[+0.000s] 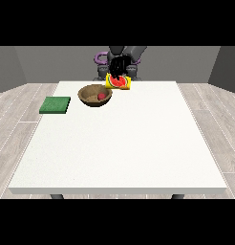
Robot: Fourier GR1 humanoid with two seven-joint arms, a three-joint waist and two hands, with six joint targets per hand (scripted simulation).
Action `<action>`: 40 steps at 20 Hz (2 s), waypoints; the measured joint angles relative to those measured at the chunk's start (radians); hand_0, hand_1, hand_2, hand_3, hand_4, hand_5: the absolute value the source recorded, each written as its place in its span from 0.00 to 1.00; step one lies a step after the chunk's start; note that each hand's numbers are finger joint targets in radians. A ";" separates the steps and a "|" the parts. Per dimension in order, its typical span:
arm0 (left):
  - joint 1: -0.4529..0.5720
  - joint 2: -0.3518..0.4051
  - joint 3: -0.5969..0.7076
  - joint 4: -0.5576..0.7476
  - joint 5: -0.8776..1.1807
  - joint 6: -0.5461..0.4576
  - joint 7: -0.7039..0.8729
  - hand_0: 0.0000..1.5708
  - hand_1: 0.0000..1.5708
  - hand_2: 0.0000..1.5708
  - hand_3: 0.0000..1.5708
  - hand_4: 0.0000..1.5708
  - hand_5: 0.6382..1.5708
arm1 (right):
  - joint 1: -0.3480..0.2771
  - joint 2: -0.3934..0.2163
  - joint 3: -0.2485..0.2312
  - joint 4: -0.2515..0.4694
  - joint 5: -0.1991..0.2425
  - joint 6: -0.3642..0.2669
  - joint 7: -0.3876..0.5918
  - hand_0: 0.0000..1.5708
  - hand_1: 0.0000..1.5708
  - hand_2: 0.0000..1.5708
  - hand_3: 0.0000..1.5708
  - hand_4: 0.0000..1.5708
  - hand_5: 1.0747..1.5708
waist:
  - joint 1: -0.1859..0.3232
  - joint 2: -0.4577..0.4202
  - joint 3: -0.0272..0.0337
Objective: Pick the cup and pour the ball into the bowl, then pick the bowl and place it on the pad
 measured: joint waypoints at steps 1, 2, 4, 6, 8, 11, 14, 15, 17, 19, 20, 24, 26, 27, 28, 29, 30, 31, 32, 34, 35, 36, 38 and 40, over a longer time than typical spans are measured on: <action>0.012 0.024 0.044 -0.018 0.050 0.020 -0.024 0.76 0.76 1.00 1.00 0.47 1.00 | 0.014 -0.001 0.000 -0.009 -0.003 0.004 0.003 0.00 0.00 0.00 0.00 0.24 0.99 | 0.000 -0.005 -0.0008; 0.034 0.041 0.086 -0.036 0.098 0.045 -0.048 0.80 0.80 1.00 1.00 0.48 1.00 | 0.025 -0.005 -0.003 -0.019 -0.008 0.011 0.003 0.00 0.00 0.00 0.00 0.24 0.99 | 0.001 -0.007 -0.0013; 0.080 0.074 0.168 -0.080 0.201 0.091 -0.112 0.73 0.73 1.00 1.00 0.52 1.00 | 0.051 0.000 -0.003 -0.037 -0.011 0.014 0.001 0.00 0.00 0.00 0.00 0.25 0.99 | 0.004 -0.004 -0.0030; 0.143 0.099 0.239 -0.126 0.304 0.128 -0.200 0.88 0.88 1.00 1.00 0.66 1.00 | 0.066 -0.004 -0.009 -0.058 -0.020 0.020 0.000 0.00 0.00 0.00 0.00 0.26 0.99 | 0.008 0.009 -0.0044; 0.218 0.117 0.298 -0.168 0.400 0.160 -0.297 0.97 0.97 1.00 1.00 0.77 1.00 | 0.077 -0.001 -0.007 -0.093 -0.027 0.025 -0.001 0.00 0.00 0.00 0.00 0.25 0.99 | 0.003 0.031 -0.0049; 0.327 0.137 0.381 -0.235 0.543 0.196 -0.456 0.99 0.99 1.00 1.00 0.90 0.93 | 0.090 0.011 0.011 -0.159 -0.027 0.019 0.005 0.00 0.00 0.00 0.00 0.26 0.99 | -0.008 0.070 -0.0069; 0.396 0.135 0.467 -0.323 0.711 0.157 -0.605 0.90 0.90 1.00 1.00 0.88 0.93 | 0.105 0.019 0.011 -0.197 -0.031 0.009 0.013 0.00 0.00 0.00 0.00 0.28 0.99 | 0.003 0.086 -0.0087; 0.403 0.113 0.494 -0.352 0.770 0.132 -0.636 0.87 0.87 1.00 1.00 0.79 0.97 | 0.105 0.022 0.014 -0.202 -0.030 0.006 0.014 0.00 0.00 0.00 0.00 0.28 0.99 | 0.008 0.091 -0.0110; 0.410 0.058 0.549 -0.403 0.893 0.063 -0.673 0.87 0.87 1.00 1.00 0.55 0.99 | 0.109 0.031 0.021 -0.209 -0.028 0.000 0.017 0.00 0.00 0.00 0.00 0.29 0.99 | 0.017 0.090 -0.0168; 0.416 0.020 0.604 -0.451 1.014 -0.028 -0.716 0.52 0.52 0.56 0.22 0.30 0.99 | 0.111 0.041 0.028 -0.212 -0.023 -0.011 0.022 0.00 0.00 0.00 0.00 0.32 0.99 | 0.037 0.099 -0.0196; 0.421 0.009 0.635 -0.473 1.075 -0.076 -0.741 0.41 0.41 0.13 0.00 0.22 1.00 | 0.117 0.049 0.034 -0.215 -0.020 -0.016 0.023 0.00 0.00 0.00 0.00 0.33 0.99 | 0.047 0.106 -0.0195; 0.443 0.029 0.750 -0.531 1.289 -0.315 -0.864 0.11 0.11 0.00 0.00 0.00 0.99 | 0.120 0.083 0.061 -0.251 0.016 -0.058 0.021 0.00 0.00 0.00 0.00 0.31 0.99 | 0.093 0.159 -0.0140; 0.450 0.071 0.803 -0.532 1.374 -0.441 -0.913 0.00 0.00 0.00 0.00 0.00 0.99 | 0.122 0.101 0.087 -0.287 0.050 -0.085 0.025 0.00 0.00 0.00 0.00 0.31 0.99 | 0.101 0.193 -0.0104; 0.450 0.092 0.825 -0.524 1.409 -0.498 -0.935 0.00 0.00 0.00 0.00 0.00 0.98 | 0.117 0.110 0.107 -0.310 0.071 -0.101 0.034 0.00 0.00 0.00 0.00 0.31 0.99 | 0.101 0.214 -0.0089; 0.446 0.120 0.847 -0.513 1.439 -0.551 -0.952 0.00 0.00 0.00 0.00 0.00 0.98 | 0.114 0.120 0.127 -0.332 0.092 -0.114 0.037 0.00 0.00 0.00 0.00 0.32 0.99 | 0.099 0.236 -0.0074; 0.437 0.149 0.863 -0.503 1.463 -0.600 -0.953 0.00 0.00 0.00 0.00 0.00 0.97 | 0.110 0.130 0.141 -0.340 0.112 -0.129 0.037 0.00 0.00 0.00 0.00 0.31 0.99 | 0.102 0.254 -0.0060; 0.430 0.185 0.882 -0.492 1.485 -0.647 -0.959 0.00 0.00 0.00 0.00 0.00 0.97 | 0.114 0.138 0.156 -0.348 0.130 -0.135 0.031 0.00 0.00 0.00 0.00 0.31 0.99 | 0.099 0.275 -0.0048; 0.418 0.223 0.897 -0.481 1.504 -0.693 -0.951 0.00 0.00 0.00 0.00 0.00 0.96 | 0.119 0.149 0.169 -0.351 0.149 -0.144 0.020 0.00 0.00 0.00 0.00 0.31 1.00 | 0.098 0.291 -0.0037; 0.405 0.257 0.907 -0.475 1.520 -0.733 -0.938 0.00 0.00 0.00 0.00 0.00 0.96 | 0.117 0.156 0.172 -0.339 0.160 -0.151 0.009 0.00 0.00 0.00 0.00 0.30 1.00 | 0.107 0.307 -0.0028; 0.373 0.317 0.921 -0.465 1.538 -0.780 -0.911 0.00 0.00 0.00 0.00 0.00 0.95 | 0.107 0.173 0.178 -0.304 0.177 -0.161 -0.022 0.00 0.00 0.00 0.00 0.30 1.00 | 0.111 0.336 -0.0011; 0.349 0.349 0.927 -0.463 1.544 -0.793 -0.886 0.00 0.00 0.00 0.00 0.00 0.94 | 0.098 0.179 0.176 -0.281 0.181 -0.165 -0.036 0.00 0.00 0.00 0.00 0.30 1.00 | 0.112 0.347 -0.0004; 0.328 0.378 0.932 -0.464 1.551 -0.806 -0.860 0.00 0.00 0.00 0.00 0.00 0.94 | 0.098 0.185 0.177 -0.252 0.185 -0.165 -0.053 0.00 0.00 0.00 0.00 0.29 0.99 | 0.116 0.352 0.0002; 0.302 0.436 0.940 -0.470 1.558 -0.834 -0.830 0.00 0.00 0.00 0.00 0.00 0.94 | 0.103 0.197 0.173 -0.193 0.188 -0.158 -0.105 0.00 0.00 0.00 0.00 0.25 0.99 | 0.122 0.366 0.0013; 0.274 0.471 0.931 -0.486 1.555 -0.841 -0.780 0.00 0.00 0.00 0.00 0.00 0.95 | 0.103 0.207 0.159 -0.109 0.175 -0.144 -0.153 0.00 0.00 0.00 0.00 0.26 1.00 | 0.127 0.363 0.0022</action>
